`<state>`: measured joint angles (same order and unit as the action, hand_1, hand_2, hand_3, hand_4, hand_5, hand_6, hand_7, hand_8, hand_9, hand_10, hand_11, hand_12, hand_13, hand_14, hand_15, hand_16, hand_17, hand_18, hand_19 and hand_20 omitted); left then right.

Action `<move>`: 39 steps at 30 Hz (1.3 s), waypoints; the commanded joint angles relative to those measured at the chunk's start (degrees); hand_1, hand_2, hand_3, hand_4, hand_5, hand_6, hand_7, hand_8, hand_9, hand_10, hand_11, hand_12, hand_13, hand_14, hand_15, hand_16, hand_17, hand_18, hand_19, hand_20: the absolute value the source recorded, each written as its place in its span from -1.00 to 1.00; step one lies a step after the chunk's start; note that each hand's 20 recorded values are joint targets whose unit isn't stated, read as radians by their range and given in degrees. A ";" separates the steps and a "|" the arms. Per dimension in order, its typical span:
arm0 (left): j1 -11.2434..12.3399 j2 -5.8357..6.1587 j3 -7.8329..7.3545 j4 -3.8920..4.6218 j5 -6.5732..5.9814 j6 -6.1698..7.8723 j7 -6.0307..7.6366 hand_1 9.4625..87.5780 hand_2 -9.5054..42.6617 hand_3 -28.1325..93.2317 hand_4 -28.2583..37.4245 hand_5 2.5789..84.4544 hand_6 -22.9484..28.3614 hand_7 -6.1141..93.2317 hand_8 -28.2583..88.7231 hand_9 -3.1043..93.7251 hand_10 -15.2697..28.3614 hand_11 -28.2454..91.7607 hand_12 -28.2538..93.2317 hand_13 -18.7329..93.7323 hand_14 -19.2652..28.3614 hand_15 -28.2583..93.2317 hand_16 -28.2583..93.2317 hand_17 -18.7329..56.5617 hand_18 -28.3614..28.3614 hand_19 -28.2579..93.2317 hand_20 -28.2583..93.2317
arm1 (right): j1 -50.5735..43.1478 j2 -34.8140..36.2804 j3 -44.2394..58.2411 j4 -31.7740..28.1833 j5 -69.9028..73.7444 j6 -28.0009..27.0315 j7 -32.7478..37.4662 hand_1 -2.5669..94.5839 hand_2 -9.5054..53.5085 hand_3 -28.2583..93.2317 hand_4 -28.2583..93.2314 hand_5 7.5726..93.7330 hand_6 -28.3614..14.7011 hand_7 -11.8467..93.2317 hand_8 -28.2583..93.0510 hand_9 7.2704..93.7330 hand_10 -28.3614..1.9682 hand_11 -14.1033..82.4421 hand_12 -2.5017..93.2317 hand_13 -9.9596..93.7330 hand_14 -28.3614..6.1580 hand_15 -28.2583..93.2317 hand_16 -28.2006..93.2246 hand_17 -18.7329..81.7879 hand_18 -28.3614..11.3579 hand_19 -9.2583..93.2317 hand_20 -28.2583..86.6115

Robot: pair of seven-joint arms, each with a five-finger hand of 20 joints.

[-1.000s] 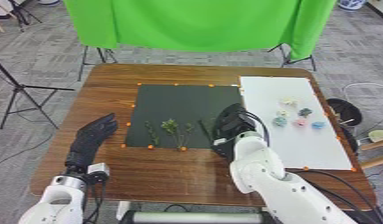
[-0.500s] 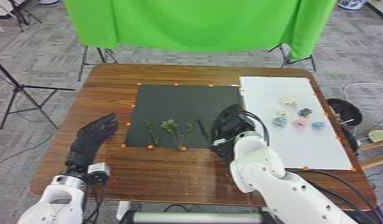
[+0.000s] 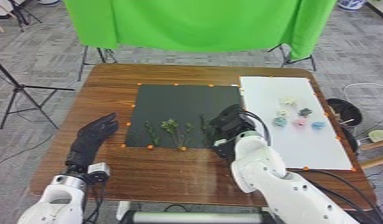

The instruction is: Arrange flowers

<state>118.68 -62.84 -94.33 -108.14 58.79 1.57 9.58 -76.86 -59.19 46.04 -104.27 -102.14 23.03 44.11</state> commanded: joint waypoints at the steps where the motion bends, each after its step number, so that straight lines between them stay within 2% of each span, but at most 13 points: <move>1: 0.99 -0.43 0.74 0.64 0.02 -0.83 -1.17 -0.57 -1.00 0.63 -0.83 0.00 -0.03 -0.65 -0.63 -0.08 0.26 -0.28 -0.35 -0.06 0.41 -0.38 -0.54 -0.32 0.33 -0.51 -0.27 | 0.15 1.76 1.18 -0.67 -1.50 -1.77 -0.14 0.12 -1.00 0.45 -0.53 0.37 0.13 -0.20 -0.34 0.87 0.06 -0.36 -0.23 1.00 0.51 0.25 -0.19 0.91 0.28 0.65 0.25; 22: 0.58 -0.48 0.88 0.75 -0.20 -0.66 -0.94 -0.57 -1.00 0.62 -0.83 0.00 -0.02 -0.65 -0.63 -0.07 0.26 -0.28 -0.36 -0.06 0.41 -0.38 -0.54 -0.31 0.34 -0.51 -0.27 | 4.39 4.64 -2.40 0.24 0.22 -5.63 -4.08 0.10 -1.00 0.48 -0.55 0.35 0.17 -0.23 -0.33 0.85 0.11 -0.39 -0.22 1.00 0.52 0.25 -0.16 0.87 0.21 0.72 0.21; 39: 0.66 -0.62 0.84 0.77 -0.39 -0.78 -0.90 -0.57 -1.00 0.62 -0.83 0.00 -0.02 -0.66 -0.63 -0.07 0.26 -0.28 -0.35 -0.06 0.41 -0.38 -0.54 -0.31 0.34 -0.51 -0.27 | 4.11 4.74 -3.40 -1.74 1.72 -5.54 -6.23 0.07 -1.00 0.51 -0.56 0.35 0.18 -0.22 -0.33 0.85 0.13 -0.37 -0.24 1.00 0.52 0.25 -0.14 0.85 0.19 0.76 0.16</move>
<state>118.49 -62.96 -94.18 -108.06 58.69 1.56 9.62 -72.15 -54.63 42.88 -104.42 -101.58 17.76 38.85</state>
